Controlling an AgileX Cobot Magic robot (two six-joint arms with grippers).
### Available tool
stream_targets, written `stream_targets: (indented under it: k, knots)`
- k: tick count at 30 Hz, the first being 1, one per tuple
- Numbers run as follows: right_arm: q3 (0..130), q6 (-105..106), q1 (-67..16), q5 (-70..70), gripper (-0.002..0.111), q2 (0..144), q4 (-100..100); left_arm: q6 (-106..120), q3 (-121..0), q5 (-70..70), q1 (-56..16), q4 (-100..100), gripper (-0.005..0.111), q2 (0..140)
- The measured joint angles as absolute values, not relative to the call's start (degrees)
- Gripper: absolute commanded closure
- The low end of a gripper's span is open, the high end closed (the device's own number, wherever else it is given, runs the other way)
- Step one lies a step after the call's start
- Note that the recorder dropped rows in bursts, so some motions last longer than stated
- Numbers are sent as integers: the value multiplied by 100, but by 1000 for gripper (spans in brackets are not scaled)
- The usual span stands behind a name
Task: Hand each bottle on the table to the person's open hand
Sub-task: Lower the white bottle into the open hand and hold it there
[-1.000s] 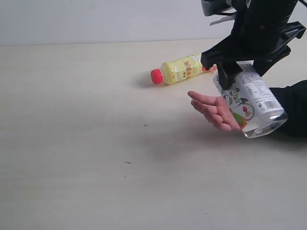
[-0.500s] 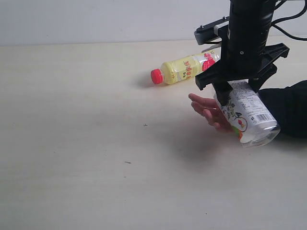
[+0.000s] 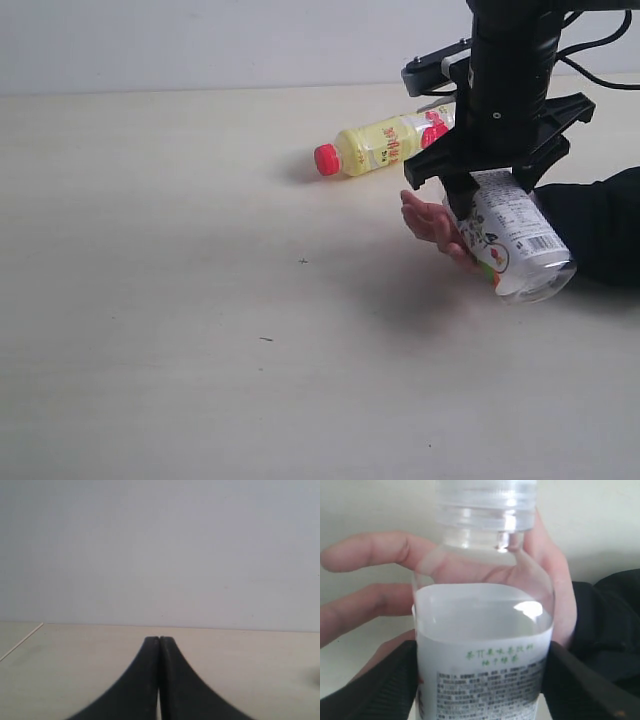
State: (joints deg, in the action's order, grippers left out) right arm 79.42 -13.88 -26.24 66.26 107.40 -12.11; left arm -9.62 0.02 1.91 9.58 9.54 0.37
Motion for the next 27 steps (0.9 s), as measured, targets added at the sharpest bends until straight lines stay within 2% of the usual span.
stream_targets:
  k: [4,10,12,16,18,23,27]
  knots:
    - [7942,-1396,-2624,6536,97,10740,-1225,-962,2,191,958,954,107,37]
    - [7942,-1410,-2624,6480,96,10740,-1293,-962,2,191,958,954,107,37]
    - [7942,-1410,-2624,6480,86,10748,-1293,-962,2,191,958,954,107,37]
    - [7942,-1410,-2624,6466,55,10748,-1293,-962,2,191,958,954,107,37]
    - [7942,-1410,-2624,6466,46,10748,-1293,-962,2,191,958,954,107,37]
    - [7942,-1410,-2624,6438,34,10748,-1293,-962,2,191,958,954,107,37]
    - [7942,-1410,-2624,6423,30,10748,-1318,-962,2,191,958,954,107,37]
